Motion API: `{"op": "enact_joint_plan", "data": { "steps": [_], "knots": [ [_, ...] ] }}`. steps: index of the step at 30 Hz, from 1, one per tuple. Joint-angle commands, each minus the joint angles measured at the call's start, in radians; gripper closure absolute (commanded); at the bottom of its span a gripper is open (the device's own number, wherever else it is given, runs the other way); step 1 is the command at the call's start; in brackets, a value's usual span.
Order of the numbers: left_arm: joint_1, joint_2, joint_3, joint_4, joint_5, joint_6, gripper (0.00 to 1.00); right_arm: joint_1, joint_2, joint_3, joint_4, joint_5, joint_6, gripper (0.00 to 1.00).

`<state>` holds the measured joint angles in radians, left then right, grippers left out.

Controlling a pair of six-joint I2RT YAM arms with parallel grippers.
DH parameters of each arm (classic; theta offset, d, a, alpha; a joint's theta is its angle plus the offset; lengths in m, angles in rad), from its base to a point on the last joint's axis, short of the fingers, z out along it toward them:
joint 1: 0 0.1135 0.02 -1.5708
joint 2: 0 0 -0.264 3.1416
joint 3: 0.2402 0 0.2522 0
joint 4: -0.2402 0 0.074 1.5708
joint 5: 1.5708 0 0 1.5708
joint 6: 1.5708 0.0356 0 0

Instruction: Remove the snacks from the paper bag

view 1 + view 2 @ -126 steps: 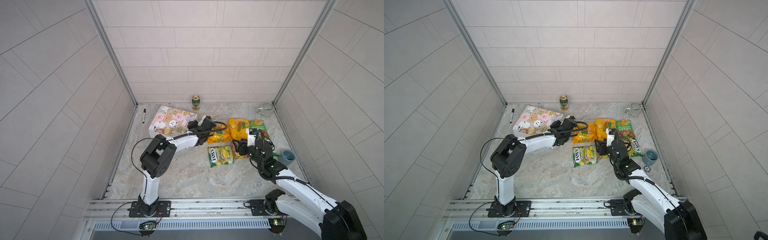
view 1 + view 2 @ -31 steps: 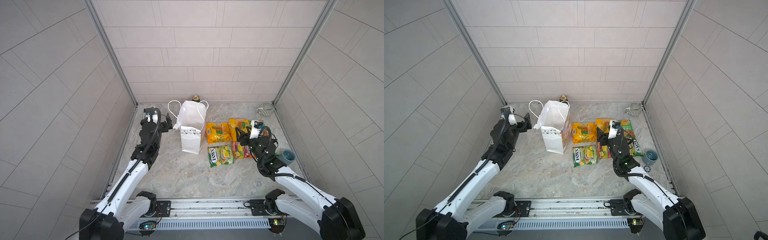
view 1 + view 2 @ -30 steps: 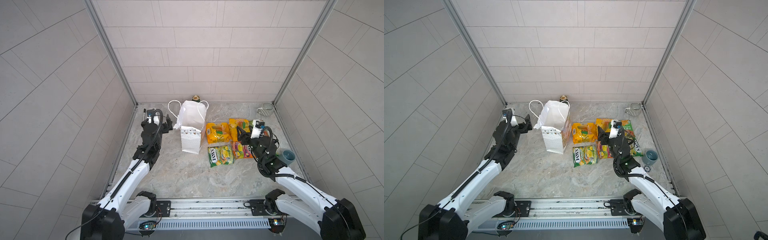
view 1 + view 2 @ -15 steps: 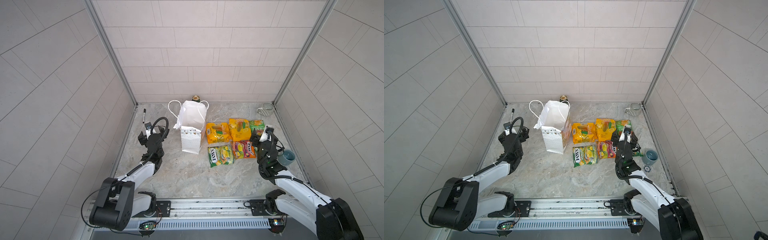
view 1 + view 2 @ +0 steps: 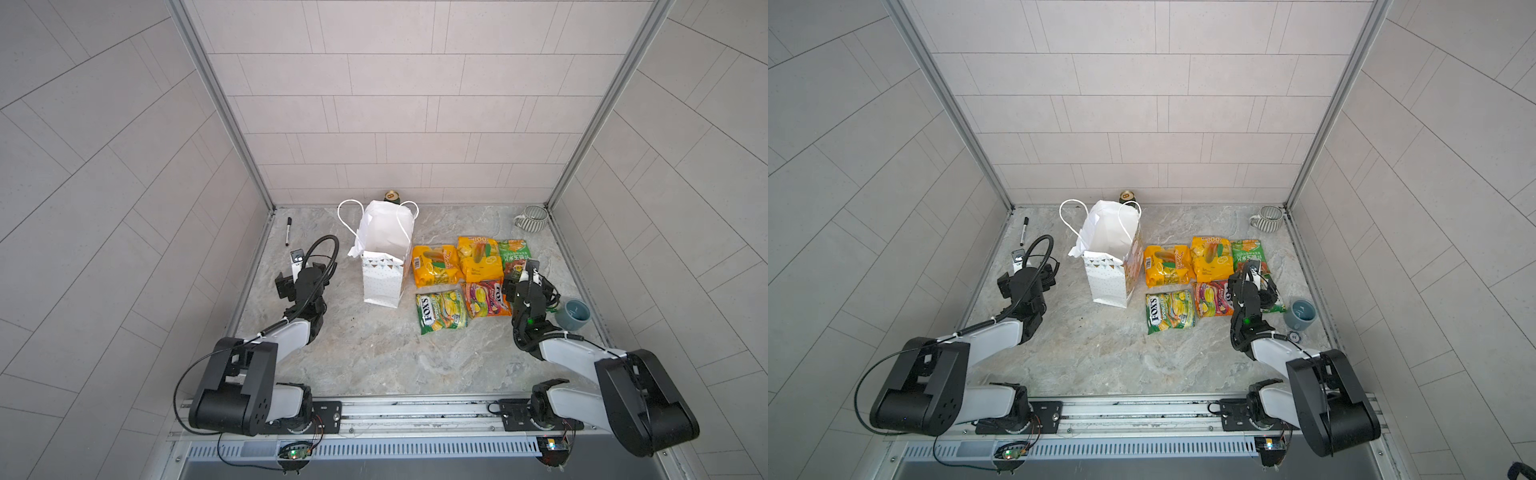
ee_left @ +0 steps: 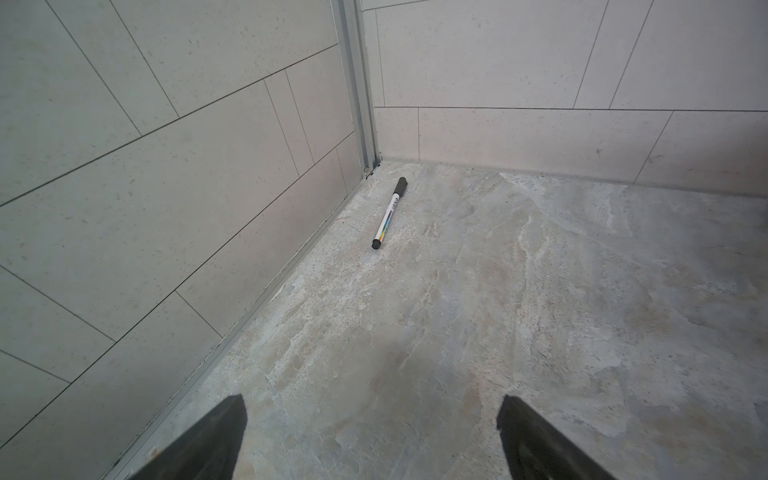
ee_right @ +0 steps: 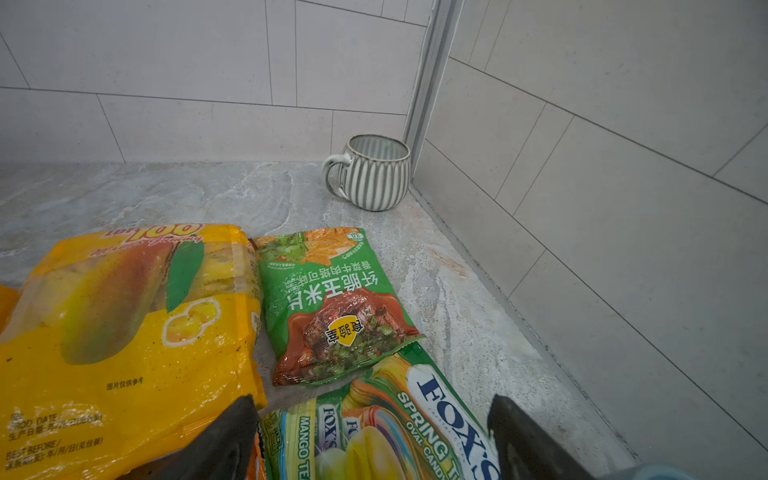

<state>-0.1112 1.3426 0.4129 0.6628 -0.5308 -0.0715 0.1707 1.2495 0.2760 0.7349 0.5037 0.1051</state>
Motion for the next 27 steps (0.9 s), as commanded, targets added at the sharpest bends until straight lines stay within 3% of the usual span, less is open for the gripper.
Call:
{"op": "enact_joint_plan", "data": {
  "steps": [1,9,14,16,22,27],
  "knots": [
    [0.046,0.046,0.024,0.018,0.067,-0.029,0.00,-0.003,0.080,0.009,0.146,-0.032,-0.075,0.12],
    [0.066,0.167,0.015,0.134,0.211,-0.001,0.00,-0.012,0.235,-0.003,0.346,-0.062,-0.125,0.11],
    [0.060,0.248,-0.077,0.390,0.268,0.037,0.00,-0.039,0.355,-0.042,0.513,-0.130,-0.110,0.11],
    [0.056,0.235,-0.082,0.367,0.291,0.046,0.00,-0.041,0.374,-0.065,0.594,-0.136,-0.119,0.10],
    [0.047,0.244,-0.012,0.250,0.240,0.045,0.00,-0.042,0.360,-0.035,0.518,-0.144,-0.116,0.09],
    [0.048,0.248,-0.015,0.264,0.239,0.046,0.00,-0.067,0.336,0.071,0.280,-0.144,-0.080,0.07]
  ]
}}
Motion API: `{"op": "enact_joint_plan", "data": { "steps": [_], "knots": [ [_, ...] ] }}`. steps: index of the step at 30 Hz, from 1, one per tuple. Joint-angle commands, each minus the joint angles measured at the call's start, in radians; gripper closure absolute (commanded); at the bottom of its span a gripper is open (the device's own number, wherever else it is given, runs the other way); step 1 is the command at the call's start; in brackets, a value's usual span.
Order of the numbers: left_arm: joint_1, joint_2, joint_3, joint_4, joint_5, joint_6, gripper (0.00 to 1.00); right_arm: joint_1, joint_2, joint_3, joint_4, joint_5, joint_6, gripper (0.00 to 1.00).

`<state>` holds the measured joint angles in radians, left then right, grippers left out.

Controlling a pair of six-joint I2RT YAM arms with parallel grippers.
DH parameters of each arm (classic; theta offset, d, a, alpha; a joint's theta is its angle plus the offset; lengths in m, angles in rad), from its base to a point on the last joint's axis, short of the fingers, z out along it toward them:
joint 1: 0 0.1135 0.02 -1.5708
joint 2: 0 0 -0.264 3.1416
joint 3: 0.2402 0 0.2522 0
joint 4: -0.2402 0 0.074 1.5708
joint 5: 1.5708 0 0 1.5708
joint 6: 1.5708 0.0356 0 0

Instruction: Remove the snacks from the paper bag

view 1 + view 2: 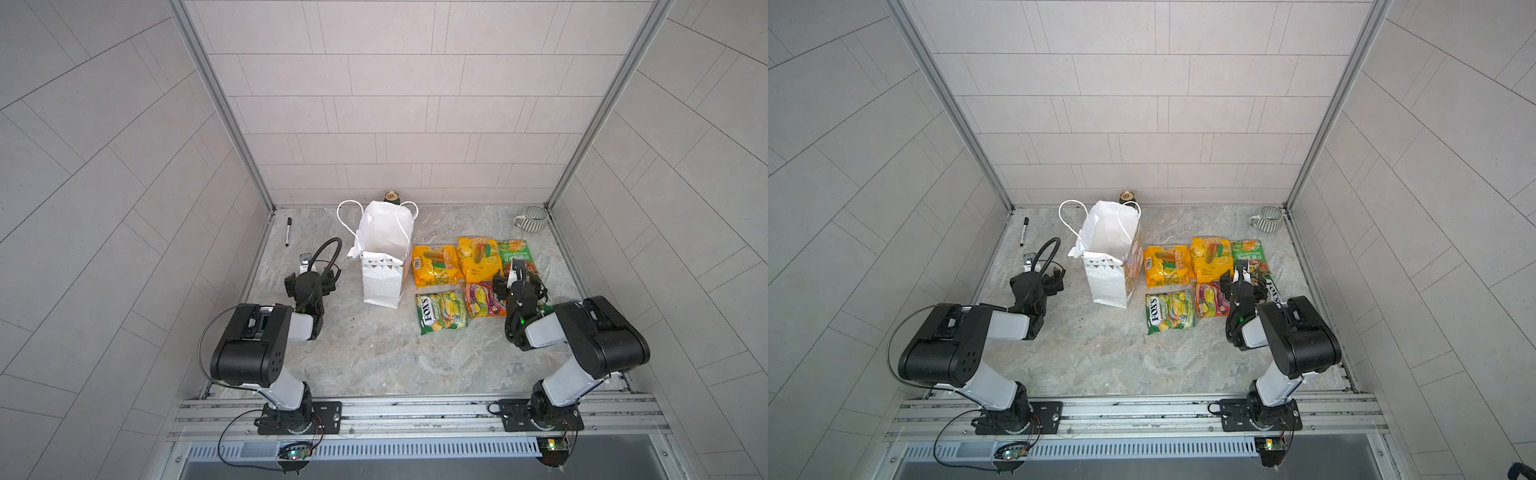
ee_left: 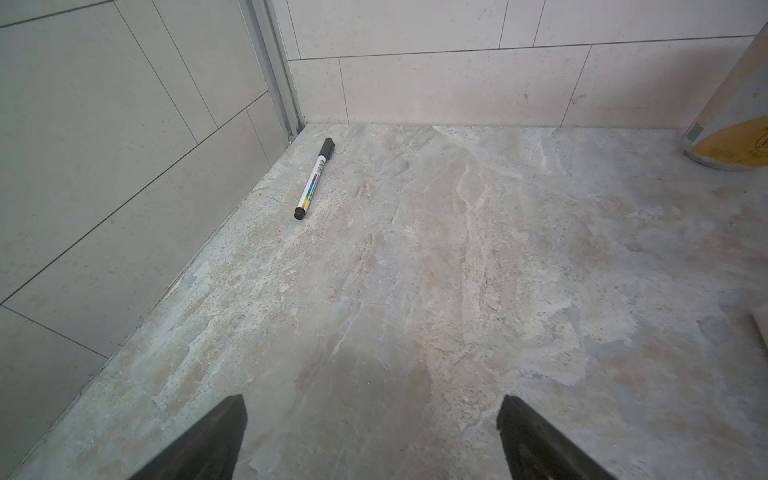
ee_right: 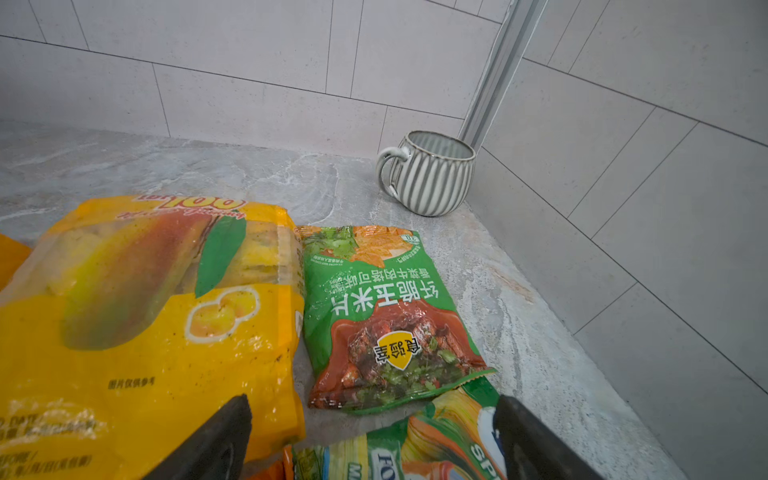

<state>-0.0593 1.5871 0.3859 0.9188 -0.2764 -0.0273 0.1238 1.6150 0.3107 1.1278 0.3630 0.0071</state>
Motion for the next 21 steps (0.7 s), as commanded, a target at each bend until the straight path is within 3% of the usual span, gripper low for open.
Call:
{"op": "enact_joint_plan", "data": {
  "steps": [1,5,21],
  "knots": [
    [-0.004,0.004,0.013,0.003,-0.015,0.001,0.00,-0.031,-0.030,0.041,-0.125,-0.018,0.027,0.07],
    [-0.004,0.003,0.013,0.004,-0.016,0.001,0.00,-0.034,-0.030,0.041,-0.123,-0.023,0.025,0.01],
    [-0.004,0.004,0.014,0.003,-0.016,0.000,0.00,-0.039,-0.027,0.050,-0.139,-0.031,0.030,0.01]
  ]
}}
